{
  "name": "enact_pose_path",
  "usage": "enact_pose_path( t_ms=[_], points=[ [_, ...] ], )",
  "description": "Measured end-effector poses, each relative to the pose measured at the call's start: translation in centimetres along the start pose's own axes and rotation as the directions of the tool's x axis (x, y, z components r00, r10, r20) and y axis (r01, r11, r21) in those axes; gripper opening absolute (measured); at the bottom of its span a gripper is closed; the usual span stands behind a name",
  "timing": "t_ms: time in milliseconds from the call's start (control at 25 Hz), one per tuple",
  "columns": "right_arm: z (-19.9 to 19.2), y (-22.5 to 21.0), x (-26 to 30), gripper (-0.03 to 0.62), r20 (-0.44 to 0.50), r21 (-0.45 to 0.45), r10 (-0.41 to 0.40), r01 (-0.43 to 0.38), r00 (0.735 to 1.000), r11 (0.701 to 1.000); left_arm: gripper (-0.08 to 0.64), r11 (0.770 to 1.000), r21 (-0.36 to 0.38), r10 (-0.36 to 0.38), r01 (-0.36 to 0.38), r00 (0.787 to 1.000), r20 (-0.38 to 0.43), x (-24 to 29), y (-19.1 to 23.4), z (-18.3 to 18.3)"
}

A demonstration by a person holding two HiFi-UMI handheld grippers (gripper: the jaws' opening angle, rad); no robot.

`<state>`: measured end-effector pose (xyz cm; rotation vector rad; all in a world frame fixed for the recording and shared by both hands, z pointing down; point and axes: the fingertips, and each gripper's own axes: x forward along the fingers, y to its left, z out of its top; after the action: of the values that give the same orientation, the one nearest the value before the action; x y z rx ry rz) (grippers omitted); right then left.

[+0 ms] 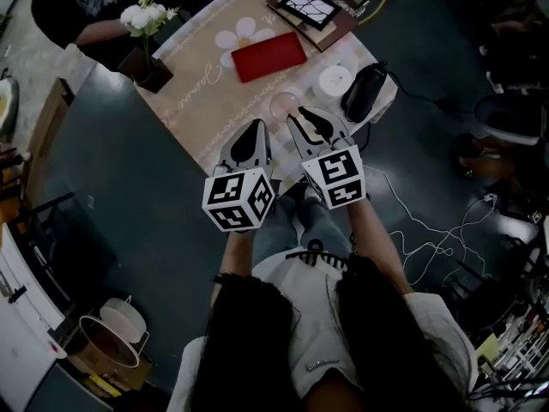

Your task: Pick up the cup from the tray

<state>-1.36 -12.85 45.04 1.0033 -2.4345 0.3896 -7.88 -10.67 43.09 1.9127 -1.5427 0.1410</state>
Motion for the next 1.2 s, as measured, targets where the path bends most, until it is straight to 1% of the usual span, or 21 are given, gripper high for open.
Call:
enact_pose_path(
  t_ms=[80, 120, 240, 400, 520, 640, 920, 1200],
  points=[
    [-0.2, -0.3, -0.7, 0.026, -0.005, 0.003, -0.028, 0.028, 1.0, 1.0, 0.006, 1.0, 0.009, -0.002, 0.002, 1.0, -0.001, -0.4, -0.6, -0.2],
    [-0.2, -0.4, -1.1, 0.011, -0.003, 0.004, -0.036, 0.036, 0.999, 0.999, 0.006, 1.0, 0.014, -0.002, 0.002, 1.0, 0.001, -0.6, -0.9, -0.3],
    [-0.2, -0.6, -2.1, 0.009, 0.004, 0.003, -0.047, 0.047, 0.999, 0.999, 0.006, 1.0, 0.02, 0.002, -0.002, 1.0, 0.011, -1.1, -1.8, -0.4],
    [-0.9, -0.6, -2.8, 0.008, -0.02, -0.041, -0.068, 0.067, 0.998, 0.997, 0.006, 1.0, 0.03, 0.008, -0.008, 1.0, 0.013, -1.5, -3.2, -1.0],
    [-1.0, -0.3, -3.1, 0.008, -0.028, -0.06, -0.055, 0.054, 0.998, 0.997, 0.006, 0.999, 0.037, 0.007, -0.007, 1.0, 0.02, -1.7, -4.0, -1.1],
    [-0.9, 0.1, -3.4, 0.008, -0.027, -0.084, -0.046, 0.044, 0.999, 0.995, 0.006, 0.998, 0.062, 0.01, -0.011, 1.0, 0.027, -2.0, -4.5, -1.1],
    [-0.9, 0.5, -4.2, 0.008, -0.013, -0.096, -0.037, 0.036, 0.999, 0.995, 0.006, 0.998, 0.065, 0.019, -0.021, 0.999, 0.036, -2.7, -5.2, -1.8],
    [-2.2, 0.9, -5.4, 0.008, -0.022, -0.085, -0.035, 0.033, 0.999, 0.996, 0.006, 0.998, 0.059, 0.034, -0.037, 0.998, 0.046, -3.8, -5.5, -2.4]
  ],
)
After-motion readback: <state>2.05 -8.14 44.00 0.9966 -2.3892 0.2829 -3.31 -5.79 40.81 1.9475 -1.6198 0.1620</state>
